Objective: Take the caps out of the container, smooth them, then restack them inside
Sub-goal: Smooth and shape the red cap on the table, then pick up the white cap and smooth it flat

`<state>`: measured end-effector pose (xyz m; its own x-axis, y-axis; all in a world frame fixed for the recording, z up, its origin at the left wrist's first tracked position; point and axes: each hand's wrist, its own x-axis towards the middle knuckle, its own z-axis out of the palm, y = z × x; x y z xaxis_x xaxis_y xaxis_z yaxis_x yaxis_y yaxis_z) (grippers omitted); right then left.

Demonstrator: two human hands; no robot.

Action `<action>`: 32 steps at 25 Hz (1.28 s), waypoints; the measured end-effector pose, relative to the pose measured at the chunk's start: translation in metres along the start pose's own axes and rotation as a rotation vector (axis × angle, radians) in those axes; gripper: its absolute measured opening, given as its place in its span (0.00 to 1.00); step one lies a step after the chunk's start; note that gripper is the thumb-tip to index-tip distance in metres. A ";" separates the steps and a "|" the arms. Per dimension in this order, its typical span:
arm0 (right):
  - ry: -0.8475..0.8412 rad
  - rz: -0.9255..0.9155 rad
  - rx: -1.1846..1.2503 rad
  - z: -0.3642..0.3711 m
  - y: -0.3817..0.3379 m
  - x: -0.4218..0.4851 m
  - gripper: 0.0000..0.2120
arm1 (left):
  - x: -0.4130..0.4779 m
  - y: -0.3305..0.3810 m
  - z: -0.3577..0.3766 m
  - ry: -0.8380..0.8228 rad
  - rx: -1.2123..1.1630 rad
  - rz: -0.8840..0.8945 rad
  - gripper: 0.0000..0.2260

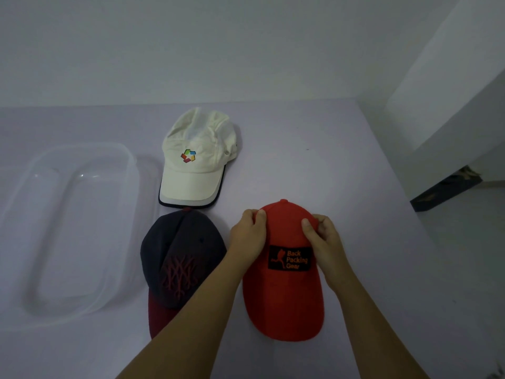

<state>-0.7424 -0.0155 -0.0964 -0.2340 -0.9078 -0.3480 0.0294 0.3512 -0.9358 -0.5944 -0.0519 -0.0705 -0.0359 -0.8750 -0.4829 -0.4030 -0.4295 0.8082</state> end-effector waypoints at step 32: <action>-0.524 -0.396 -0.827 0.172 -0.030 0.117 0.50 | 0.104 -0.018 -0.185 -0.172 0.955 0.270 0.43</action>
<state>-0.6033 -0.1717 -0.1183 0.3731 -0.9079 -0.1911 -0.6748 -0.1242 -0.7275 -0.4218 -0.1761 -0.0727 -0.3351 -0.8401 -0.4265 -0.9236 0.2033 0.3251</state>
